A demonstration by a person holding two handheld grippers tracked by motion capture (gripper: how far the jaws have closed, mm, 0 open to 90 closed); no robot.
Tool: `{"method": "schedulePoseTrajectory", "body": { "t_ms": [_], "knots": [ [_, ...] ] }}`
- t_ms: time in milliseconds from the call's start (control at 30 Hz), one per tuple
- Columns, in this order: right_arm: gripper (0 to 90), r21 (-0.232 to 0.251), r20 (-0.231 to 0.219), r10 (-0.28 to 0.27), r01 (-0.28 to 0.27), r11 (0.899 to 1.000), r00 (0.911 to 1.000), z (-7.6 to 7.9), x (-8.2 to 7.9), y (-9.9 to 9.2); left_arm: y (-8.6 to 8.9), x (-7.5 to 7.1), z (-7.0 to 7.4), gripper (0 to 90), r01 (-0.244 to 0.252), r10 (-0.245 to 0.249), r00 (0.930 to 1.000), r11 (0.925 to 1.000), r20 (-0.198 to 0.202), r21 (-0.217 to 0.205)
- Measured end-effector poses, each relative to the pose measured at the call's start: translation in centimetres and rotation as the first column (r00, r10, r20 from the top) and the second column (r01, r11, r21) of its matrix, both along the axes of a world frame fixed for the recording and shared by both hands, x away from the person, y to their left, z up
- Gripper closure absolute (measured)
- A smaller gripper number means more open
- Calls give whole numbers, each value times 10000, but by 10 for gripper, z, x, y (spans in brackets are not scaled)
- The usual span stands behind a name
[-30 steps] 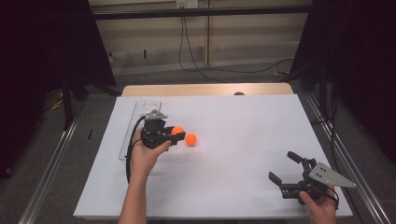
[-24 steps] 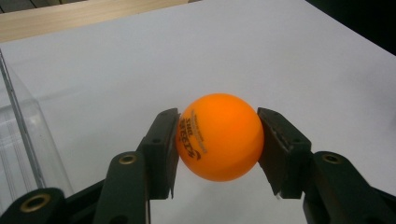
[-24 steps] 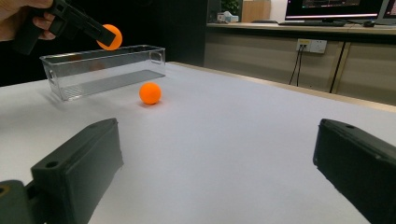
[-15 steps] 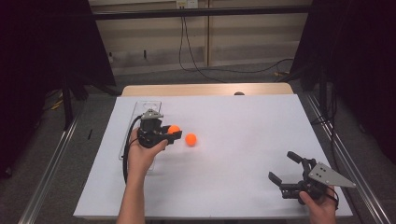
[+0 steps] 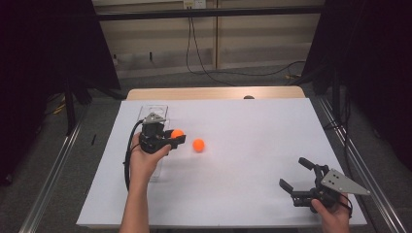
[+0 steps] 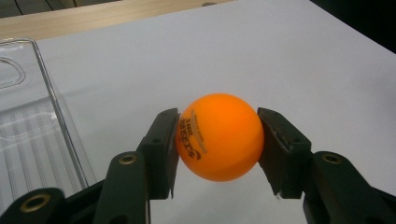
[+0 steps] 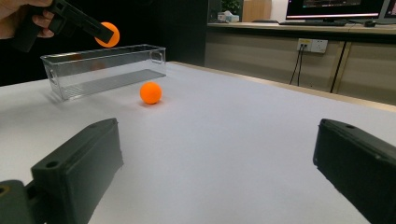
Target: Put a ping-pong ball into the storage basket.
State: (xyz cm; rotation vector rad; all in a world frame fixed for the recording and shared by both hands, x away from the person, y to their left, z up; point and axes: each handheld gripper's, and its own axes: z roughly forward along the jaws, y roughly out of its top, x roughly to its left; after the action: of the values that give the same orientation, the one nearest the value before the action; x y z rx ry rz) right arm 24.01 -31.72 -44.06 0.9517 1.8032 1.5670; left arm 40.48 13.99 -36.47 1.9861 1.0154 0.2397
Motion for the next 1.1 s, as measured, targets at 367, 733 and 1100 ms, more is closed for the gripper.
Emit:
{"method": "schedulePoseTrajectory", "body": {
  "t_ms": [367, 733, 1100],
  "knots": [
    [8, 5, 1, -4, 4, 10000, 10000, 0, 0, 0, 5, 0, 1, 509, -236, 236, 9997, 9997, 67, 52],
    [8, 8, -1, -5, 5, 10000, 10000, 0, 0, 0, 13, -1, 4, 509, -453, 450, 9988, 9988, 185, 159],
    [8, 2, 2, -1, 1, 10000, 10000, 0, 0, 0, 19, -1, 5, 509, -573, 562, 9980, 9977, 293, 350]
  ]
}}
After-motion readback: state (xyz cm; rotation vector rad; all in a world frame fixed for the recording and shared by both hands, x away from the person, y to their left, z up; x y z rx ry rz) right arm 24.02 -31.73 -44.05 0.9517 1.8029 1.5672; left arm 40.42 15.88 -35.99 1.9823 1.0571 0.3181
